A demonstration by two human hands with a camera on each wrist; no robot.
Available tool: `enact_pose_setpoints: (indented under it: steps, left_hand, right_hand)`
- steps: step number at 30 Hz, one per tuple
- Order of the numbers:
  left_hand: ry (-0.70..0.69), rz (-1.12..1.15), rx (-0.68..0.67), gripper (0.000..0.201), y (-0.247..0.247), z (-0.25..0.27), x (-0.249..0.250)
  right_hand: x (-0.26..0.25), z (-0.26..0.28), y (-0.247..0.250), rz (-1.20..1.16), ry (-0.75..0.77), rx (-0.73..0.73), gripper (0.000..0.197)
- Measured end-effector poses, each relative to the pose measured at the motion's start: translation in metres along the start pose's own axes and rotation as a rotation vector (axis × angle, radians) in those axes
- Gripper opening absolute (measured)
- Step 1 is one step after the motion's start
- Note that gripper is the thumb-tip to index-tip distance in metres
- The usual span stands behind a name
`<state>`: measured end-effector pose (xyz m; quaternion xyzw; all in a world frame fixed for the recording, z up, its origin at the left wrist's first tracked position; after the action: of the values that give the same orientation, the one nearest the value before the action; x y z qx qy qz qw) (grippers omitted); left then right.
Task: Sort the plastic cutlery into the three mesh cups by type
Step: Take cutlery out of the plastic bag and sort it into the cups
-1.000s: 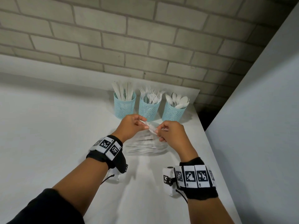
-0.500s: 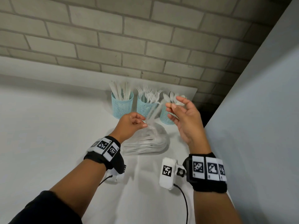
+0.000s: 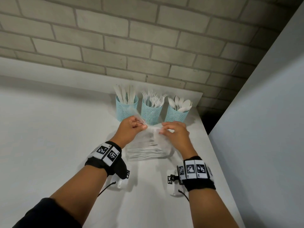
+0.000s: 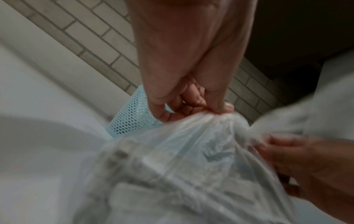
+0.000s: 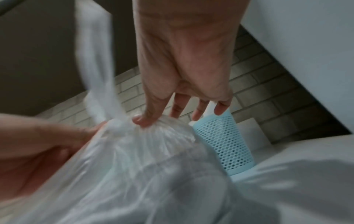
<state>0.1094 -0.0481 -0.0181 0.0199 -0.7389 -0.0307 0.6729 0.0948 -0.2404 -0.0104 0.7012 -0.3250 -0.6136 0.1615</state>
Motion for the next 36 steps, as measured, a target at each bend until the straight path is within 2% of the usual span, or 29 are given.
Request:
enact_pose_setpoints:
  steps: [1, 3, 5, 8, 10, 15, 17, 19, 20, 23, 26, 31, 34, 36]
  left_hand:
    - [0.006, 0.015, 0.035, 0.013, 0.007, -0.001, -0.001]
    - [0.018, 0.037, 0.054, 0.017, 0.014, -0.001, 0.000]
    - [0.012, 0.025, 0.008, 0.025, 0.008, 0.001, 0.003]
    - [-0.028, -0.069, -0.067, 0.033, -0.012, 0.008, 0.010]
    - [-0.044, -0.093, -0.078, 0.034, -0.019, 0.009, 0.012]
    - [-0.029, -0.008, 0.052, 0.020, -0.001, 0.004, 0.017]
    - [-0.032, -0.010, 0.049, 0.020, -0.003, 0.004, 0.021]
    - [-0.034, -0.051, -0.031, 0.027, -0.016, 0.006, 0.026]
    - [-0.040, -0.090, -0.069, 0.028, -0.022, 0.007, 0.028]
    - [-0.076, -0.179, -0.040, 0.024, -0.018, 0.007, 0.034]
    - [-0.111, -0.222, 0.004, 0.020, -0.007, 0.009, 0.038]
    - [-0.157, -0.450, -0.087, 0.016, -0.020, 0.013, 0.046]
    - [-0.138, -0.430, -0.005, 0.011, -0.005, 0.012, 0.048]
    - [-0.121, -0.368, 0.010, 0.010, 0.001, 0.014, 0.050]
  right_hand:
    - [0.004, 0.002, 0.008, -0.079, 0.011, 0.034, 0.003]
    - [0.010, 0.003, 0.015, -0.250, -0.030, 0.023, 0.009]
    - [0.007, 0.006, 0.011, -0.336, -0.068, -0.020, 0.013]
    - [-0.010, 0.010, -0.002, -0.418, -0.026, -0.086, 0.014]
    - [-0.015, 0.012, -0.007, -0.421, -0.015, -0.097, 0.015]
    - [-0.003, 0.007, 0.018, -0.354, 0.010, 0.089, 0.008]
    - [-0.007, 0.009, 0.014, -0.408, 0.006, 0.027, 0.014]
    - [-0.017, 0.012, -0.001, -0.367, 0.043, -0.080, 0.023]
    - [-0.021, 0.013, -0.006, -0.342, 0.068, -0.088, 0.020]
    - [-0.024, 0.014, 0.005, -0.362, 0.091, 0.055, 0.003]
    - [-0.019, 0.014, 0.017, -0.391, 0.093, 0.129, 0.007]
    - [-0.040, 0.018, 0.009, -0.383, 0.135, 0.148, 0.018]
    - [-0.024, 0.016, 0.030, -0.538, 0.019, 0.310, 0.015]
    - [-0.015, 0.015, 0.034, -0.563, -0.067, 0.310, 0.016]
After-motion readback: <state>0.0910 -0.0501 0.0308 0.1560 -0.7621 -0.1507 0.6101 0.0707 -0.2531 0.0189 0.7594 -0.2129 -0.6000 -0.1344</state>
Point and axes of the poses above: each hand's wrist, its own z-axis away from the middle knuckle, its own y-axis out of the back of the hand, x = y × z, the point moved 6 cm from there along -z, towards the middle knuckle, and after that the axes turned 4 degrees about x, right-handed, at the moved point
